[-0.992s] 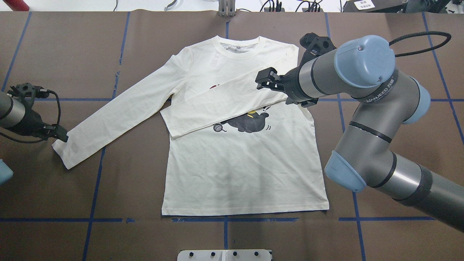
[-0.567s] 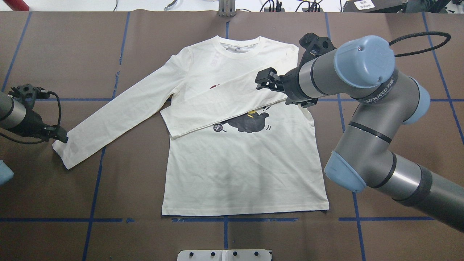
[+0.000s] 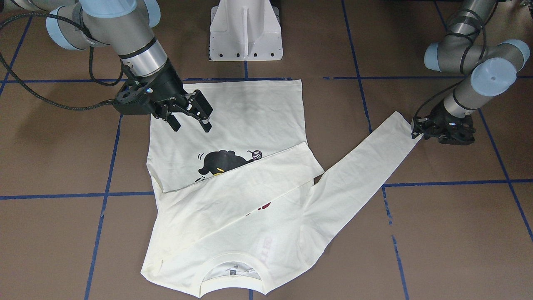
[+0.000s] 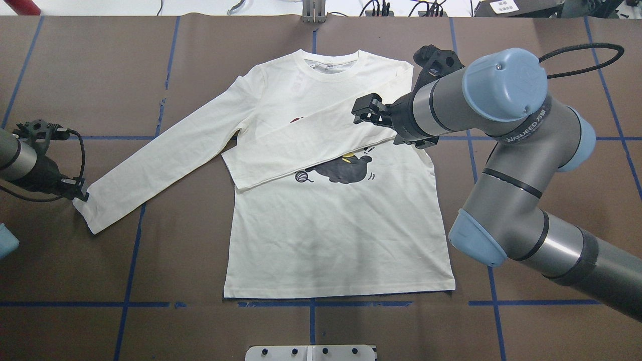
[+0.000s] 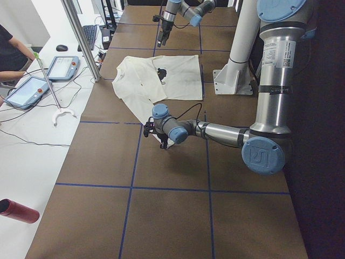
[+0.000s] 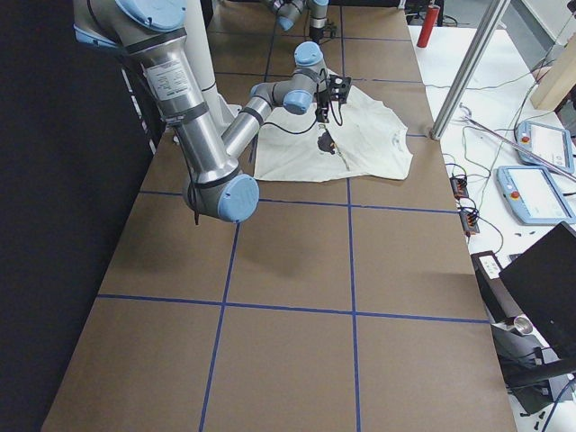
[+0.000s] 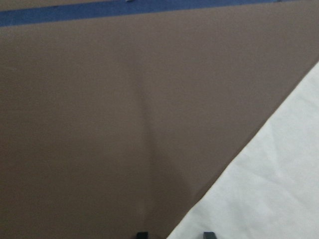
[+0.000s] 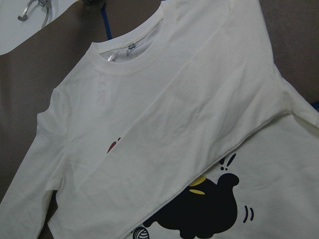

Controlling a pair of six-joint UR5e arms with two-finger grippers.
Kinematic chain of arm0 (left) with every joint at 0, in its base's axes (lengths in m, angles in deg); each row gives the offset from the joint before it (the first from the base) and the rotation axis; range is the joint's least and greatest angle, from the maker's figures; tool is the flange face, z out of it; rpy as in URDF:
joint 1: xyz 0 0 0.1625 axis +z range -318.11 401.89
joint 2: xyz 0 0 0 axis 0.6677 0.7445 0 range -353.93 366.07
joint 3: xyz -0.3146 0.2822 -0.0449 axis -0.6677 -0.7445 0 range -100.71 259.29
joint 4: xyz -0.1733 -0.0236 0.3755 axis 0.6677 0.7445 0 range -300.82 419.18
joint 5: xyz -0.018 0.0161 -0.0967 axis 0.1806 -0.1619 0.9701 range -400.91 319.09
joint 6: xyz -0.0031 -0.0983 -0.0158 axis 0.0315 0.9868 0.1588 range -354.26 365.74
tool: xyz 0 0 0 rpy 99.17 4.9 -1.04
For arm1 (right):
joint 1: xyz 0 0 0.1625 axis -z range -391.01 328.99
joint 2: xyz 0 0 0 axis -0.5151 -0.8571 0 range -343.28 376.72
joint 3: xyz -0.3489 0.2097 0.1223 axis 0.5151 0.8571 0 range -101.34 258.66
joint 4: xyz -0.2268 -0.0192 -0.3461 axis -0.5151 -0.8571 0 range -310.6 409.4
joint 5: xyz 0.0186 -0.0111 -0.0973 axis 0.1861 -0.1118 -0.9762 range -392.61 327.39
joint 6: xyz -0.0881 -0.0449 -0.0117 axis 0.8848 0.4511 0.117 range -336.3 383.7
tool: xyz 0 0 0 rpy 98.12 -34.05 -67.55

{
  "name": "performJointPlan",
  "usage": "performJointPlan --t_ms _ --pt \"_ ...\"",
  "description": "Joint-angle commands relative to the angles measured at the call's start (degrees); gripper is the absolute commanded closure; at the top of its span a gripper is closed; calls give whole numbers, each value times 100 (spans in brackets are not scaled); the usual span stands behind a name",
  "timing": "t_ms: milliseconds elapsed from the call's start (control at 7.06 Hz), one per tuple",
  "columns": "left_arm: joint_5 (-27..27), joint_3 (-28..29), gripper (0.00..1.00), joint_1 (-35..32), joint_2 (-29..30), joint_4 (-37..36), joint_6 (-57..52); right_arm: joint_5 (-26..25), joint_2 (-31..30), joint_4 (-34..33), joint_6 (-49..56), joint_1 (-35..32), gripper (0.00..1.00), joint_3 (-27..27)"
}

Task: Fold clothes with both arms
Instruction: 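Fold the other sleeve across the shirt with the left gripper while the right withdraws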

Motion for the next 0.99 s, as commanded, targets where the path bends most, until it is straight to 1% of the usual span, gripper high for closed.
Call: performJointPlan --t_ms 0,142,283,425,567,709,850 --pt "49 -84 100 1 -3 -1 1 37 -7 0 3 -9 0 -83" --pt "328 -285 100 -8 -29 -19 1 46 -16 -9 3 -9 0 -84" --pt "722 -740 100 -25 -55 -45 27 37 -7 -26 3 -52 0 -275" --pt "1004 -1310 100 -25 49 -376 79 185 -173 -79 12 -279 0 -529" --pt "1225 -1777 100 -78 520 -1066 402 622 -435 -27 195 -620 0 -610" --pt "1183 -1720 100 -69 1595 -1491 1571 852 -673 -18 684 -824 0 -611" --pt "1044 -1337 100 18 2632 -1565 3010 915 -875 -9 941 -991 0 -602"
